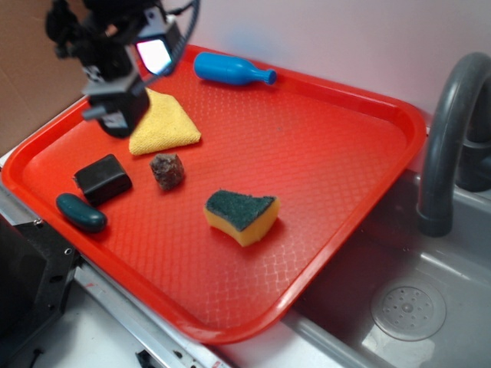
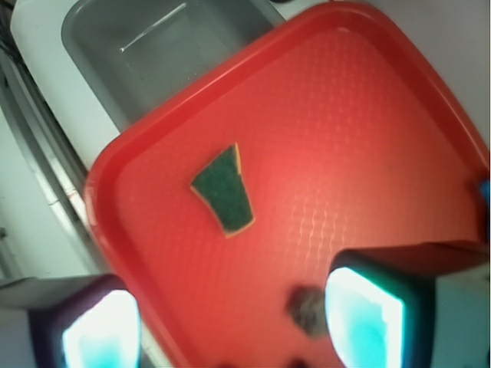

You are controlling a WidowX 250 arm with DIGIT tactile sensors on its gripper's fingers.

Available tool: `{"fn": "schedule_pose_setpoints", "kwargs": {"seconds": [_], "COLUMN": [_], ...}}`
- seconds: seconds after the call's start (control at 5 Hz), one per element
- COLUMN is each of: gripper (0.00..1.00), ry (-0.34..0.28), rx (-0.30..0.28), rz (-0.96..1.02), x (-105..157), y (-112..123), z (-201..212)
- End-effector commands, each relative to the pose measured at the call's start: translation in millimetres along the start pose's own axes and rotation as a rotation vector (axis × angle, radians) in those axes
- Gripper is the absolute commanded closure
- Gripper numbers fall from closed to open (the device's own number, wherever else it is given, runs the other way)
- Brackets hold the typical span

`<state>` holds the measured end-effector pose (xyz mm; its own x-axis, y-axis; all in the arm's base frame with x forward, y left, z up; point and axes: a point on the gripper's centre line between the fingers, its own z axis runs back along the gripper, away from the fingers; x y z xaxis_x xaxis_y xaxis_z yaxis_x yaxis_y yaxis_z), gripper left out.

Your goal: Grab the green sponge.

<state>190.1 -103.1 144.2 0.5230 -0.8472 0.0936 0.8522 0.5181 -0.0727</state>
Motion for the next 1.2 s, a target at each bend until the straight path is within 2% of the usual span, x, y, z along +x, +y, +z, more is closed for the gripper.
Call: {"fn": "schedule_pose_setpoints", "kwargs": {"seconds": [0.0, 0.2, 0.8, 1.0], "gripper": [0.00, 0.00, 0.00, 0.00], "ry": [0.034, 0.056, 0.168, 0.195], "rx": [0.043, 0.066, 0.030, 0.049], "rz": [-0.123, -0.137, -0.209, -0.208], "x": [17, 21, 15, 17], "y": [-6, -6, -4, -3], "z": [-38, -58, -117, -127]}}
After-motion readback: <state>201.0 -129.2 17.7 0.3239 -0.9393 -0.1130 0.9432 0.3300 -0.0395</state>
